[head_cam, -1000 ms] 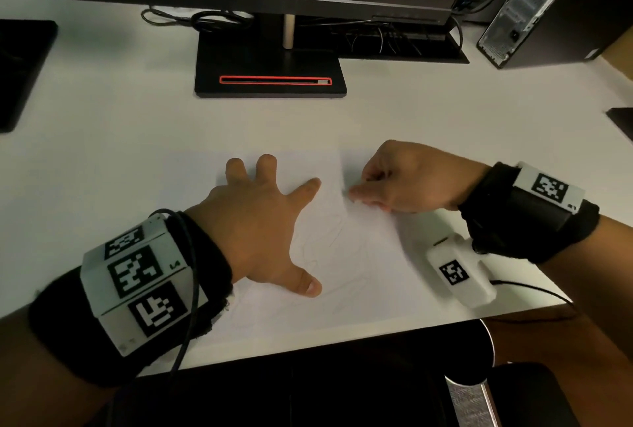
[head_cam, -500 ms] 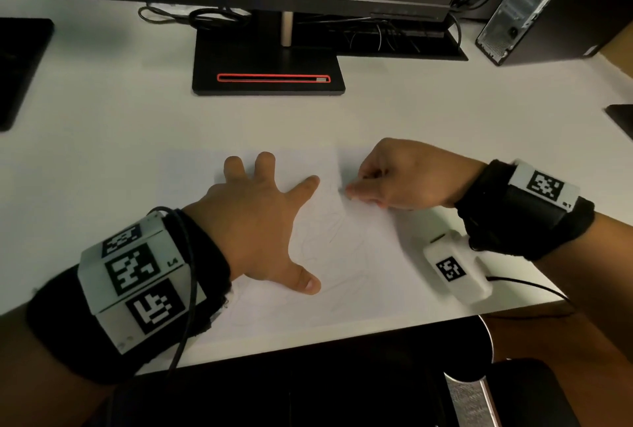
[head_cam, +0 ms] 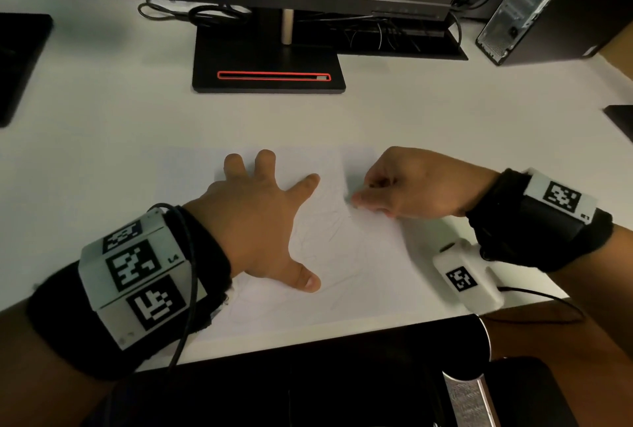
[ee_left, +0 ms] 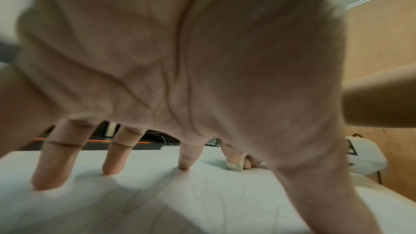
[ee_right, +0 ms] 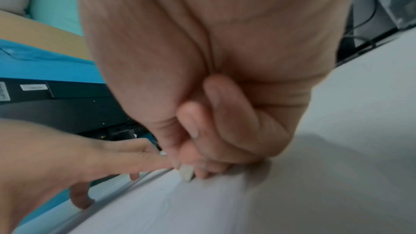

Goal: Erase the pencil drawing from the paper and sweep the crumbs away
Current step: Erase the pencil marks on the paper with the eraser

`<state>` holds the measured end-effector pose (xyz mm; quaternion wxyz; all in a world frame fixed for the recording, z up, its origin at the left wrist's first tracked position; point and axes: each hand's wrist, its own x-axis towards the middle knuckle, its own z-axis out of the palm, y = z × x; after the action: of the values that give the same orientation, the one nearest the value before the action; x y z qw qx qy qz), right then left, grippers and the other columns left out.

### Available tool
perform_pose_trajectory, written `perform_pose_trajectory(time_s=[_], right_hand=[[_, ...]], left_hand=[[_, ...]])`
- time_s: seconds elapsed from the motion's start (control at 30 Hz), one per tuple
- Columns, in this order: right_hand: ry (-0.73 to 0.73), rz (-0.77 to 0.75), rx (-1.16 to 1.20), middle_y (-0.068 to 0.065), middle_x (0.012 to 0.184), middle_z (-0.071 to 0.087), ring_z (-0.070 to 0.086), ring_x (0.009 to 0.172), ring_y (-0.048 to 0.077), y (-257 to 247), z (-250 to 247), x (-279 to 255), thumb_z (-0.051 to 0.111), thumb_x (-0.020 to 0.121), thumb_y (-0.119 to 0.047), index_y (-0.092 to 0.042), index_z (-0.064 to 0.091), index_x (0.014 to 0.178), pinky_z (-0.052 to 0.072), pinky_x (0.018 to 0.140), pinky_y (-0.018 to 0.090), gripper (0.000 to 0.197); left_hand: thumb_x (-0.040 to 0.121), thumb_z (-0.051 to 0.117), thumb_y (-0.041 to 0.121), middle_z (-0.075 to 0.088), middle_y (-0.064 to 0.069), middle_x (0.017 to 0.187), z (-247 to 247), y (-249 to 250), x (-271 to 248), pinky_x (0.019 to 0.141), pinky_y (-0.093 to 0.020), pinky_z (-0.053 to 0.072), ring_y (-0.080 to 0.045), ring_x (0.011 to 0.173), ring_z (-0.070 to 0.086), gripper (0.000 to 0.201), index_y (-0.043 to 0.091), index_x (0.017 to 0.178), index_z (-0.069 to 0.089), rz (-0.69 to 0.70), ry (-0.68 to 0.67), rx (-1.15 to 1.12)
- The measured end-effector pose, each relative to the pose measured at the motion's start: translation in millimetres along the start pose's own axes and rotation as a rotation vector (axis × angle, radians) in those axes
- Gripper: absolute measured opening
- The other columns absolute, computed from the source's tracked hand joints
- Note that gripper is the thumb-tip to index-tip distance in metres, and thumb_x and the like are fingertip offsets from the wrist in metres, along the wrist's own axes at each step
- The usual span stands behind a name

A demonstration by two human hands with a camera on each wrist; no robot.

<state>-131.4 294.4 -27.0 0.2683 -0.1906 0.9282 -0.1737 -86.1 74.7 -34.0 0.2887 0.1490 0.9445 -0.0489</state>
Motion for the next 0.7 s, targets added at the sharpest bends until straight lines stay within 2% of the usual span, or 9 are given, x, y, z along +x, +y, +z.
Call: perform_pose_trajectory(time_s=[0.1,0.2,0.27,0.4,0.5,0.63,0.7], right_hand=[[-0.056,-0.042,-0.015,0.008,0.059,0.053,0.042,0.052,0.014,-5.6,6.8,-2.8,0.06,0.098,-0.044,0.001,0.058,0.07,0.041,0.056,0.035,0.053],[-0.033,-0.009,0.002,0.001,0.057,0.052,0.041,0.051,0.013,-2.2,4.1,-2.5,0.062,0.098,-0.044,0.0,0.059,0.069,0.041,0.057,0.033,0.052],[-0.003,0.003,0.003,0.002,0.058,0.051,0.04,0.052,0.014,-0.8,2.4,-1.9,0.061,0.098,-0.043,0.0,0.058,0.07,0.04,0.058,0.033,0.052],[-0.077,-0.023,-0.015,0.0,0.056,0.049,0.039,0.052,0.014,-5.1,7.9,-6.4,0.06,0.098,-0.045,0.0,0.056,0.069,0.039,0.056,0.032,0.054],[-0.021,0.005,0.013,-0.001,0.055,0.048,0.039,0.051,0.013,0.7,3.3,-5.4,0.061,0.098,-0.043,0.001,0.057,0.069,0.04,0.058,0.035,0.054],[-0.075,-0.025,-0.01,0.002,0.058,0.048,0.039,0.053,0.014,-3.1,8.5,-8.4,0.06,0.099,-0.045,0.001,0.056,0.071,0.039,0.057,0.035,0.054],[-0.051,-0.006,0.01,0.0,0.057,0.048,0.039,0.052,0.013,1.4,4.1,-8.4,0.061,0.099,-0.044,0.002,0.057,0.07,0.039,0.058,0.034,0.054]], left_hand=[[0.052,0.061,0.093,0.003,-0.01,0.145,-0.2,-0.2,-0.5,0.086,-0.043,0.048,-0.04,0.131,0.017,0.134,0.046,0.151,-0.017,-0.002,-0.006,-0.004],[0.053,0.061,0.092,0.003,-0.01,0.146,-0.4,0.3,-0.3,0.087,-0.043,0.047,-0.04,0.132,0.017,0.134,0.046,0.151,-0.017,-0.004,-0.001,0.0],[0.053,0.061,0.092,0.003,-0.01,0.146,-0.2,0.1,-0.2,0.086,-0.042,0.046,-0.04,0.132,0.017,0.134,0.046,0.151,-0.017,-0.006,0.004,0.001],[0.053,0.062,0.092,0.002,-0.01,0.147,-0.3,0.5,-0.1,0.087,-0.042,0.046,-0.04,0.133,0.016,0.134,0.047,0.151,-0.016,-0.009,-0.003,-0.006],[0.052,0.061,0.093,0.002,-0.012,0.148,0.0,0.1,0.2,0.089,-0.043,0.046,-0.04,0.133,0.016,0.134,0.046,0.15,-0.018,-0.011,0.002,0.001],[0.052,0.061,0.093,0.001,-0.011,0.148,-0.3,-0.1,-0.1,0.088,-0.043,0.047,-0.041,0.133,0.015,0.135,0.046,0.151,-0.018,-0.009,-0.004,0.0],[0.052,0.061,0.093,0.001,-0.011,0.148,-0.2,0.1,0.5,0.089,-0.044,0.047,-0.041,0.134,0.015,0.135,0.046,0.151,-0.018,-0.007,-0.002,-0.002]])
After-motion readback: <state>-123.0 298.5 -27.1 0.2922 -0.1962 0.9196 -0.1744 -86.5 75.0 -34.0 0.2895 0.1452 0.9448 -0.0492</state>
